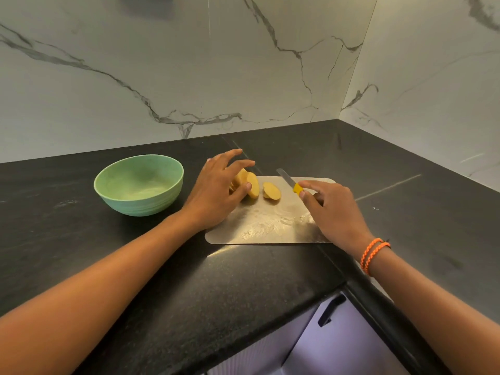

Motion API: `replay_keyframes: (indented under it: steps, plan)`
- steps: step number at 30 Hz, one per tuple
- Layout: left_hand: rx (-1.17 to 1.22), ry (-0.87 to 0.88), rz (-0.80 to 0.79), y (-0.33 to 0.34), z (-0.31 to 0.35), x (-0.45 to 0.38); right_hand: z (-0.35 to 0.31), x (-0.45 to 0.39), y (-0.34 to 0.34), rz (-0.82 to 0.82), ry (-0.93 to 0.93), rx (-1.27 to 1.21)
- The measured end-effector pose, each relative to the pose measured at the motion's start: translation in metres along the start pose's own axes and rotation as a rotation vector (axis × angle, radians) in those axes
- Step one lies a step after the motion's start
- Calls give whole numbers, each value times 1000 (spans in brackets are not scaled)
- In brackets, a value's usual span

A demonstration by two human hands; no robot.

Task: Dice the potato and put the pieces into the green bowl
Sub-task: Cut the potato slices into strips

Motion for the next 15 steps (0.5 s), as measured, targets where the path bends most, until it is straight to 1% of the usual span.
replay_keyframes:
  steps: [2, 3, 5, 8, 10, 13, 15]
  plan:
    - [-56, 64, 22, -9, 14, -5, 7, 5, -2, -21, 19, 81]
    - [-75, 81, -1, -9, 19, -9, 10, 8, -2, -30, 26, 125]
    - [-130, 96, -109, -2, 28, -20, 15, 11, -4, -45, 45, 183]
    - [-225, 95, -315, 21, 38, -36, 17, 15, -7, -40, 67, 205]
    - [-277, 98, -385, 32, 44, -45, 18, 16, -10, -11, 64, 210]
    - [-341, 107, -371, 37, 48, -52, 20, 17, -15, 26, 56, 231]
    - [-328, 88, -353, 37, 46, -53, 21, 16, -16, 35, 43, 271]
Point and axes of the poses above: each hand's wrist, its own x-axis away from the middle knuckle, its own y-axis out of the palm, z = x × y, the point moved 10 cm from there along -x, towards the middle knuckle, and after that the axes turned 10 degrees about -x, right-handed, at the moved point
